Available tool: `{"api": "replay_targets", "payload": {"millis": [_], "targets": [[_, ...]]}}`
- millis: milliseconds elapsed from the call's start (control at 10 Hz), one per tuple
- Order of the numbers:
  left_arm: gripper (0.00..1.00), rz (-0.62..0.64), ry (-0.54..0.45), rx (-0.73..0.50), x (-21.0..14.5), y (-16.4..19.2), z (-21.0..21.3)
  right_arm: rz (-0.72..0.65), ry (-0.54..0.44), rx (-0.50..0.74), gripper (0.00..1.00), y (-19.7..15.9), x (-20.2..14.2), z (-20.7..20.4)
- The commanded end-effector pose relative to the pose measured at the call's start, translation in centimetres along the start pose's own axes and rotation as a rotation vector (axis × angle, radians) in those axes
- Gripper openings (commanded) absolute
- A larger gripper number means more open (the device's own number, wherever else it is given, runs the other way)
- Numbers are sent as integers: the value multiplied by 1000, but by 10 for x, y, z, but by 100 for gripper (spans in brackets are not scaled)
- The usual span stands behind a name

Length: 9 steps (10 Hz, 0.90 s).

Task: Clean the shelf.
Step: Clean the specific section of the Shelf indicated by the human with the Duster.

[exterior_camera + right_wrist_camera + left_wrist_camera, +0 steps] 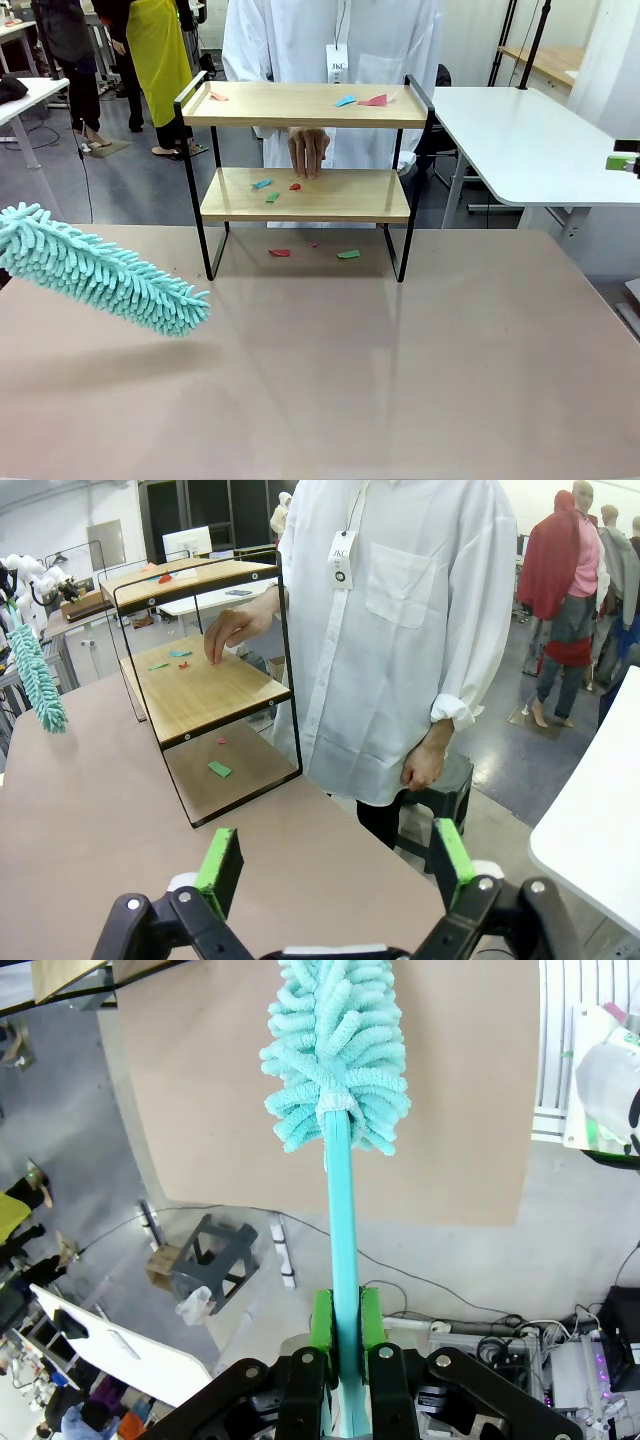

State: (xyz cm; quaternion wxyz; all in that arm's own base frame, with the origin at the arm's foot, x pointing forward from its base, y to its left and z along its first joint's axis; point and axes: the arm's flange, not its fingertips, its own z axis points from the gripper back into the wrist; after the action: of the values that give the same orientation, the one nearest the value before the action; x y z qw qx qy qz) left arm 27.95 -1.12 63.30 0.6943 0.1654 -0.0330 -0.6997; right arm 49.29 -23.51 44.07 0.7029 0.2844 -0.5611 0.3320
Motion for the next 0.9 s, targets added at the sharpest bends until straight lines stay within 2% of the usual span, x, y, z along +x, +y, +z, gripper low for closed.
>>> {"api": "replay_targets", "payload": {"millis": [0,300,500,700,800], "targets": [[13,-4,11,8,-3,0,2,5,-1,-1,100,1,4,-1],[13,0,0,0,0,0,0,5,-1,-1,100,1,4,-1],[13,32,-216,-33,4,-2,-2,5,-1,-1,100,1,4,-1],[13,123,-392,-57,17,-24,-7,5,-1,-1,100,1,4,-1],[13,195,-431,-42,26,-33,-7,5,-1,-1,100,1,4,-1]]}}
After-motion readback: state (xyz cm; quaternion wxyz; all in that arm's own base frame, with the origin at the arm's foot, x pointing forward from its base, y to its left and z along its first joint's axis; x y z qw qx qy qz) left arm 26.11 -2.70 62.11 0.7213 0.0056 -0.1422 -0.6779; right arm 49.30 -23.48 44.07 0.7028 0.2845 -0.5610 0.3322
